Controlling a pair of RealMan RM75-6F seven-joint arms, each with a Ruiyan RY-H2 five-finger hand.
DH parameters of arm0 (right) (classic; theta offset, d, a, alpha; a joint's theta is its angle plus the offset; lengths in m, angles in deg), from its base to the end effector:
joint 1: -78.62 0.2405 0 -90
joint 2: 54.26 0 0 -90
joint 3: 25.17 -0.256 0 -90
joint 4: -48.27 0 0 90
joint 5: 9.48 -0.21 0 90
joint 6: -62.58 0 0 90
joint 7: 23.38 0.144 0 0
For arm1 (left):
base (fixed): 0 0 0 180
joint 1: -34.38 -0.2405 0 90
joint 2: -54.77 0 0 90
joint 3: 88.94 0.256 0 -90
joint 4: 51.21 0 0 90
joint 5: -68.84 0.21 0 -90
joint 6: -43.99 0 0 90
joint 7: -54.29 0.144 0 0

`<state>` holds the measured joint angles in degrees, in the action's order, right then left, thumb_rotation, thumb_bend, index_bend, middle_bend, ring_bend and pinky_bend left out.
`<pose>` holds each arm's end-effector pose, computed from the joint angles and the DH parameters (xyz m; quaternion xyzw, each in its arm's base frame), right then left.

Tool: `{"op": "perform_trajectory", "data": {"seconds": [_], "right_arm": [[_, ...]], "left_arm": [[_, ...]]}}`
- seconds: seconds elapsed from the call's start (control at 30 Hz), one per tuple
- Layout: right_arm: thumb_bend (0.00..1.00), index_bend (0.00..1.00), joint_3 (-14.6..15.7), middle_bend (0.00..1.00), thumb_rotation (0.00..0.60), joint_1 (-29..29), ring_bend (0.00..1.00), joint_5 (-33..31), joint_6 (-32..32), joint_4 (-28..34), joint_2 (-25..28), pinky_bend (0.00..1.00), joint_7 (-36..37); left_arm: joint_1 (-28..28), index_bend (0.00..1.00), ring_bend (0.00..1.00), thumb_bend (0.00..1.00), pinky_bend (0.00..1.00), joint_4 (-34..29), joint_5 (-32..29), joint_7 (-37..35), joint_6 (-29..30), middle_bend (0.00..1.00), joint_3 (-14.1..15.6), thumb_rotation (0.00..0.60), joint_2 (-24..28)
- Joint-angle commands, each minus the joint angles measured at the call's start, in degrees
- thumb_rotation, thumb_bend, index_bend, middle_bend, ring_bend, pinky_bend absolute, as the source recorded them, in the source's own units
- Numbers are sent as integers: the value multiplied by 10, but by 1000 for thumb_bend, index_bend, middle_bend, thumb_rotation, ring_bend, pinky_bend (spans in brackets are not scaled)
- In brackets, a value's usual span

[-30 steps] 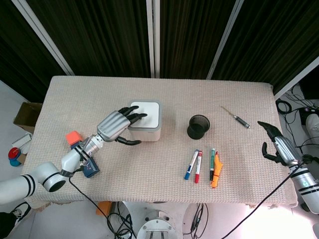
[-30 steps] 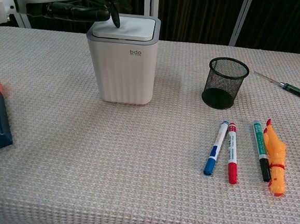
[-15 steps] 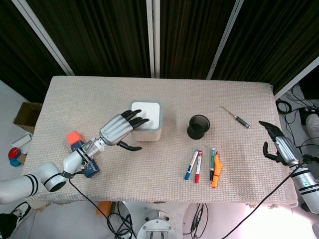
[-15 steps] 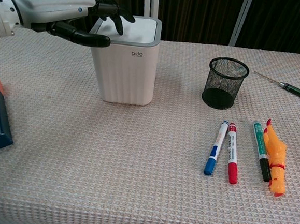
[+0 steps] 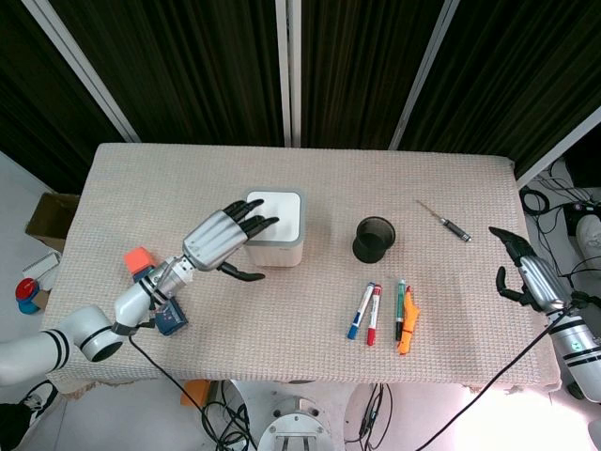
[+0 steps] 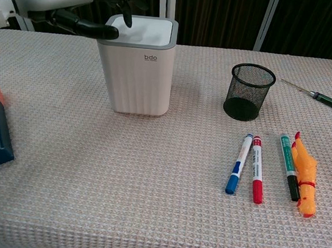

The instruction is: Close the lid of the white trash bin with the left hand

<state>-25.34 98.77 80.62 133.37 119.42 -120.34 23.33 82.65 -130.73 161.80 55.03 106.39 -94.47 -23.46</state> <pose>-0.3364 -0.2690 0.1556 0.5790 -0.5337 0.4698 0.3991 -0.1163 0.3606 0.0474 -0.8069 -0.1708 -0.4523 0.3393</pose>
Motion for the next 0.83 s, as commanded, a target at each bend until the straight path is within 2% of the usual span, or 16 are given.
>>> {"op": "perform_trajectory", "data": {"seconds": [0.03,0.13,0.2,0.27,0.37,0.4,0.5,0.6,0.67,0.83], "right_arm": [[752,0,0,42,600,0,0,1,2,2,1,0,0],[750,0,-1,39,600,-3,0,4,10,5,3,0,-7],[721,0,-4,33,600,-10,0,1,23,2,5,0,-48],[626,0,-7,18,600,-23,0,-9,39,-6,5,0,-133],[500,0,-14,0,600,-57,0,-34,83,-7,2,0,-302],[485,0,-15,0,600,-74,0,-45,102,-2,0,0,-354],[462,0,-18,0,600,-116,0,-79,140,16,-8,0,-427],[443,0,-19,0,600,-150,0,-108,163,21,-19,0,-457],[440,0,-15,0,600,-166,0,-114,167,26,-22,0,-454],[440,0,-9,0,600,-179,0,-106,169,29,-26,0,-454]], "left_arm": [[-10,118,66,73,213,-19,-13,0,11,281,-10,0,20],[-25,118,66,72,214,-40,-25,-4,27,278,-14,0,41],[-46,118,67,70,216,-58,-35,-5,51,270,-15,0,58],[-74,118,69,66,218,-77,-47,-1,77,253,-11,0,78],[-137,118,75,35,218,-115,-73,11,123,209,11,0,118],[-166,118,75,28,218,-123,-78,17,145,201,25,0,130],[-239,118,74,16,219,-110,-84,21,203,188,61,0,141],[-300,118,66,15,217,-80,-100,13,238,167,89,0,135],[-326,113,54,15,211,-65,-105,-6,238,136,106,0,137],[-353,105,43,13,209,-37,-97,-55,247,100,108,0,134]]}}
